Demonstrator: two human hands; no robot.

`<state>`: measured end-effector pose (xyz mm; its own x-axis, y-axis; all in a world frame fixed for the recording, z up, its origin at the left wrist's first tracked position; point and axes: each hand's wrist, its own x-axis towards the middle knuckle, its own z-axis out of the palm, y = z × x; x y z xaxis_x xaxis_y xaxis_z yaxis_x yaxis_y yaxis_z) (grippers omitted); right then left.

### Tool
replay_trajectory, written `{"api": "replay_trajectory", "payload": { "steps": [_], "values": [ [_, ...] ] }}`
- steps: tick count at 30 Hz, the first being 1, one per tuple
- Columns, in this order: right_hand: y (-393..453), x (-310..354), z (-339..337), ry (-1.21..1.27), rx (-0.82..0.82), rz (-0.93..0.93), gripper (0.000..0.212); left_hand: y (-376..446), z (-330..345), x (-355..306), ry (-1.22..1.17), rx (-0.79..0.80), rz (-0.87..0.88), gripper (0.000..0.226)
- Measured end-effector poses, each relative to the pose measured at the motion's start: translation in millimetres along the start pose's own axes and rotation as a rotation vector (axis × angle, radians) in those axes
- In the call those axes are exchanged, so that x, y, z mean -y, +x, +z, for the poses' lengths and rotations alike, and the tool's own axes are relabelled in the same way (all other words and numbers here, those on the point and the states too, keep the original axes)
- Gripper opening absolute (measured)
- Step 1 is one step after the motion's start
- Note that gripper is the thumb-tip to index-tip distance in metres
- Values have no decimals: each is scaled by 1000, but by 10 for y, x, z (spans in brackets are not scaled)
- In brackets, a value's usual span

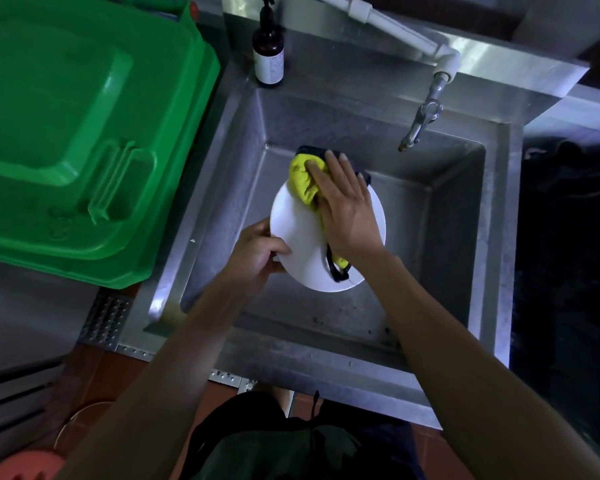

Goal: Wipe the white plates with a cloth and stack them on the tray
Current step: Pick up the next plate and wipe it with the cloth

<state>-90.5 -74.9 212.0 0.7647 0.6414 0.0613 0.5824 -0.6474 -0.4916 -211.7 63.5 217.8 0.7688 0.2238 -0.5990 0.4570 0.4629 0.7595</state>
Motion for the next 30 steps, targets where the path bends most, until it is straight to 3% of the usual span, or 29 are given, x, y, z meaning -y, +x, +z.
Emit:
{"api": "replay_trajectory", "payload": {
  "steps": [6, 15, 20, 26, 30],
  "values": [
    [44, -170, -73, -34, -9, 162, 53, 29, 74, -14, -77, -121, 60, 53],
    [-226, -126, 82, 121, 30, 433, 53, 117, 86, -16, -141, -226, 110, 50],
    [-435, 89, 277, 160, 40, 454, 53, 186, 188, -67, -220, -275, 89, 48],
    [-581, 429, 487, 163, -26, 350, 50, 222, 244, -49, -271, -295, 86, 54],
    [-615, 414, 482, 184, -89, 456, 51, 226, 216, -31, -321, -272, 87, 54]
  ]
}}
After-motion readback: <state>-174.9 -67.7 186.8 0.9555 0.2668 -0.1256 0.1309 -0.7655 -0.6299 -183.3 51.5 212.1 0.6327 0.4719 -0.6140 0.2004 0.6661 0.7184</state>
